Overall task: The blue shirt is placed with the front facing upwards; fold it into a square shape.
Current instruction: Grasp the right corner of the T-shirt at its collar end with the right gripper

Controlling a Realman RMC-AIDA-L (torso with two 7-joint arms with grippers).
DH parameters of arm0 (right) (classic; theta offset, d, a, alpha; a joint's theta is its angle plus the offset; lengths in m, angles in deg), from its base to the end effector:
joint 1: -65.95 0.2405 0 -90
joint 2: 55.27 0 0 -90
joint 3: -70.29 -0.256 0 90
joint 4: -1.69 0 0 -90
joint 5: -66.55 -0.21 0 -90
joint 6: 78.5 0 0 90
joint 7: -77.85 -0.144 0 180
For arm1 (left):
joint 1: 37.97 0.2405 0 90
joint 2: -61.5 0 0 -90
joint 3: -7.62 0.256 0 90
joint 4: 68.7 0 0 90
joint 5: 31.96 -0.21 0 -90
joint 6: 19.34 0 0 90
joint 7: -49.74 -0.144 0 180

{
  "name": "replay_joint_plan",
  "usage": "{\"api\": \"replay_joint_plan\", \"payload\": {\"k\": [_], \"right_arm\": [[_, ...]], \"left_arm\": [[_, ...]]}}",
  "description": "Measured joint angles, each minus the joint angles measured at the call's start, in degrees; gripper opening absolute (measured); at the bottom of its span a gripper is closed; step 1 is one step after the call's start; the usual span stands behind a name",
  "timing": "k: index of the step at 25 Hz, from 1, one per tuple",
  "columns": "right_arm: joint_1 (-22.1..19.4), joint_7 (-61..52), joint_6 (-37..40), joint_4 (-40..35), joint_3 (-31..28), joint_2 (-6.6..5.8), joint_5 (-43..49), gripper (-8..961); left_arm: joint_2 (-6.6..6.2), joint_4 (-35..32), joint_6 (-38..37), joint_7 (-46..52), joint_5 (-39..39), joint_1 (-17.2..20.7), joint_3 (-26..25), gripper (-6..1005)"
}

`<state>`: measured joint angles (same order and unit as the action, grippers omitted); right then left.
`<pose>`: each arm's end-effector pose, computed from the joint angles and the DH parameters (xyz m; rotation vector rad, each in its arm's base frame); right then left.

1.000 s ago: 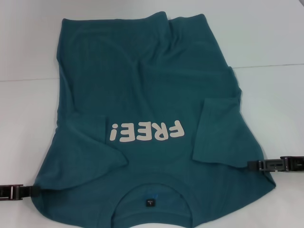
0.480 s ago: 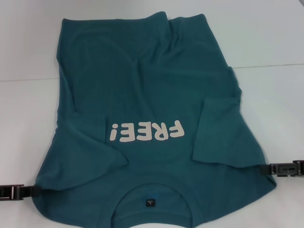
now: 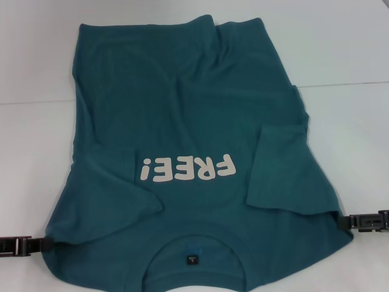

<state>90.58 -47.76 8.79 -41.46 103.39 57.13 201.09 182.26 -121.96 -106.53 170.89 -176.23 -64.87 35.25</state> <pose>0.3556 0.3024 0.0624 -2.2016 1.7452 0.3204 -0.3362 0.3081 0.0411 -2.2646 -1.5808 -0.2280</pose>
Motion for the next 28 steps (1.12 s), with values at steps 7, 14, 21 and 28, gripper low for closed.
{"api": "replay_joint_plan", "payload": {"k": [7,14,21,28], "right_arm": [[0.7,-0.7,0.0,0.0,0.0,0.33,1.6,912],[1.0,-1.2,0.1,0.0,0.6,0.26,1.7,912],[1.5,-2.1,-0.2,0.0,1.6,0.32,2.8,912],[1.7,-2.2,-0.1,0.0,1.2,0.24,3.1,911]], "left_arm": [[-0.02,0.0,0.0,0.0,0.0,0.0,-0.1,8],[-0.06,0.0,0.0,-0.1,0.0,-0.1,-0.1,8],[-0.15,0.0,0.1,-0.1,0.1,-0.1,-0.2,8],[-0.18,0.0,0.2,-0.1,0.1,-0.1,-0.2,8]]}}
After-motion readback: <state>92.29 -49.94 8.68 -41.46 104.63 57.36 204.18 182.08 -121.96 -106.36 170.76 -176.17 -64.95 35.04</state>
